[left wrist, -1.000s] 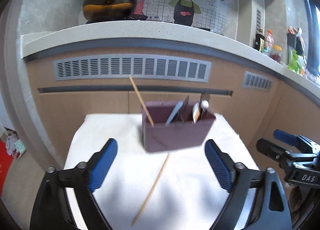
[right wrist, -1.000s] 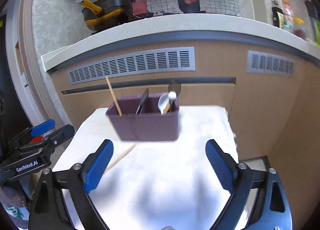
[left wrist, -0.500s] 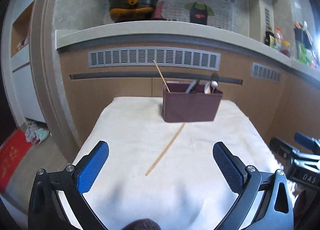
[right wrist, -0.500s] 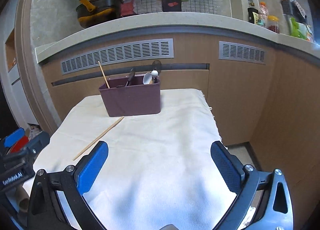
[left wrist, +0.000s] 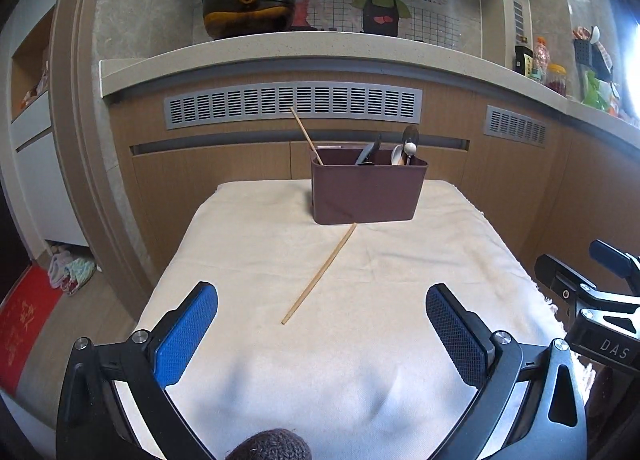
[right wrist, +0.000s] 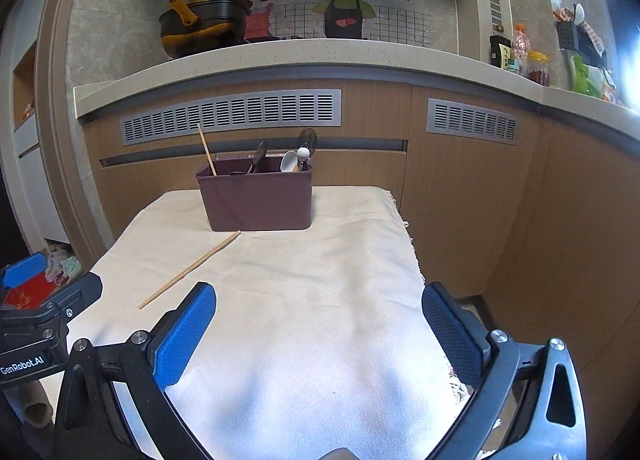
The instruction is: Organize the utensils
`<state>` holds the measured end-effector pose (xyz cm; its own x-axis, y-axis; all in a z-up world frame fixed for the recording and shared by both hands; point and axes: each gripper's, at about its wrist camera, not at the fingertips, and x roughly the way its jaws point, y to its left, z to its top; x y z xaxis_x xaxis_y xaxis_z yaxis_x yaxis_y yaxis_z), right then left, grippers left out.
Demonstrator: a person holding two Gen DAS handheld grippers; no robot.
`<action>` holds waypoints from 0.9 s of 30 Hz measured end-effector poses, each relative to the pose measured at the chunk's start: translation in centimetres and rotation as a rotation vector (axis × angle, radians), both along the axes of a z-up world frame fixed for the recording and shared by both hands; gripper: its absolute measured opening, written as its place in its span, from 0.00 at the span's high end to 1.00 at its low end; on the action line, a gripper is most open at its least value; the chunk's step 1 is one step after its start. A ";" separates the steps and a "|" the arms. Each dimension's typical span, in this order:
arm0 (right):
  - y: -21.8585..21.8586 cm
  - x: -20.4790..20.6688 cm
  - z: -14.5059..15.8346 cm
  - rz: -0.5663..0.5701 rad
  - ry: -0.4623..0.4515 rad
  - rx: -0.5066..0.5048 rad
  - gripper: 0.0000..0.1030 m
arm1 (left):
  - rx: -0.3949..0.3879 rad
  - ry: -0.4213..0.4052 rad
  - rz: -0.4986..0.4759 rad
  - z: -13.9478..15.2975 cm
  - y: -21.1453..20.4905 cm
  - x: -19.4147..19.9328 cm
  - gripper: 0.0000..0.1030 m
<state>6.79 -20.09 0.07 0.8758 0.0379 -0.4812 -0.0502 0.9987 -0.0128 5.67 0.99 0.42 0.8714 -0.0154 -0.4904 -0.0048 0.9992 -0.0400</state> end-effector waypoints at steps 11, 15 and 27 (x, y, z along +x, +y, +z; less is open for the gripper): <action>-0.1 0.0 -0.1 0.000 0.005 -0.001 0.00 | 0.002 0.006 -0.006 0.1 0.0 -0.1 0.00; -0.1 0.0 -0.1 0.001 0.007 -0.001 0.00 | 0.003 0.011 -0.011 0.0 0.0 0.0 0.00; 0.0 -0.1 -0.1 0.002 0.009 -0.003 0.00 | 0.006 0.015 -0.014 -0.1 -0.2 0.0 0.00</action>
